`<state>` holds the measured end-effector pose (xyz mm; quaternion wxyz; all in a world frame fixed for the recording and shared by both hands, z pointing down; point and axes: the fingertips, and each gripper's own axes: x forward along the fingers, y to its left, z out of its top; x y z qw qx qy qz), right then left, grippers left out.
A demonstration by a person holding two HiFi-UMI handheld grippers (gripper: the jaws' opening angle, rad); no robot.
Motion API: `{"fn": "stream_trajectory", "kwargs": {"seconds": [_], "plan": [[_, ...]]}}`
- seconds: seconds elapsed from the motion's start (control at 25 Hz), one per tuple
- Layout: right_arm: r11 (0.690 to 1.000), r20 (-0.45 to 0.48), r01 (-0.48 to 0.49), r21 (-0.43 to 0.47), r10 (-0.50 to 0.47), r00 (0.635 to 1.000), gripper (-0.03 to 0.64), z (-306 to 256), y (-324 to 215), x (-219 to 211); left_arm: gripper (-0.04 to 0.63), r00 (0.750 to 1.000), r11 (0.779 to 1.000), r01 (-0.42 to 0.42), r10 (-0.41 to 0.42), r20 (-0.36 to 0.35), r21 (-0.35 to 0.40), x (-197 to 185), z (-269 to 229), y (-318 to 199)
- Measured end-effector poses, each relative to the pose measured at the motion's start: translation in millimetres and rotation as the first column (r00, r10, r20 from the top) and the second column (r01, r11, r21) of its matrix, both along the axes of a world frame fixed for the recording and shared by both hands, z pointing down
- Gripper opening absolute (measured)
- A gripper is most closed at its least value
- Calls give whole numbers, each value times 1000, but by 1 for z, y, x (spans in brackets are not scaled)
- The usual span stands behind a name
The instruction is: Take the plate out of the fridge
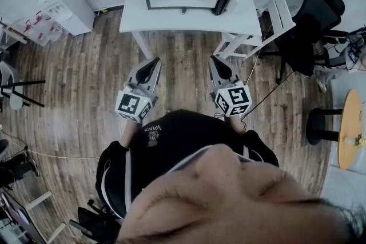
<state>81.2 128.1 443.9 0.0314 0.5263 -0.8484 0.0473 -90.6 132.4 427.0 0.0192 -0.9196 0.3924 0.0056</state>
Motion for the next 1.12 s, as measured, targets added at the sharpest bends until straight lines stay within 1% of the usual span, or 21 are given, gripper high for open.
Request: {"fn": "stream_trajectory", "kwargs": {"seconds": [0.2, 0.32, 0.4, 0.52, 0.64, 0.76, 0.88, 1.04, 1.12], "plan": [[1000, 16, -15, -7, 15, 1000, 12, 0, -7, -8, 18, 1000, 1000, -6, 6, -15, -27, -6, -3, -8], [1000, 69, -15, -9, 16, 997, 12, -2, -9, -12, 18, 1000, 1000, -25, 25, -15, -8, -10, -2, -12], [1000, 87, -25, -4, 26, 996, 12, -4, -11, -15, 18, 999, 999, -42, 42, -14, 0, -14, -3, -14], [999, 67, -51, 0, 51, 997, 12, -4, -14, -21, 18, 998, 998, -65, 65, -21, 3, -19, -4, -18], [997, 72, -73, -5, 73, 995, 12, -4, -15, -30, 18, 996, 996, -87, 87, -29, -9, -27, -5, -19], [996, 66, -92, -4, 93, 994, 12, -1, -15, -38, 18, 992, 993, -121, 122, -20, 7, -35, 2, -21], [994, 65, -108, -9, 108, 992, 12, 2, -15, -42, 18, 992, 992, -126, 126, -23, -3, -43, 5, -25], [992, 56, -126, -9, 127, 990, 12, 2, -17, -44, 18, 990, 991, -129, 128, -55, -19, -48, 3, -27], [992, 55, -129, -10, 130, 990, 12, 3, -21, -44, 18, 989, 990, -141, 140, -44, -13, -47, 4, -29]]}}
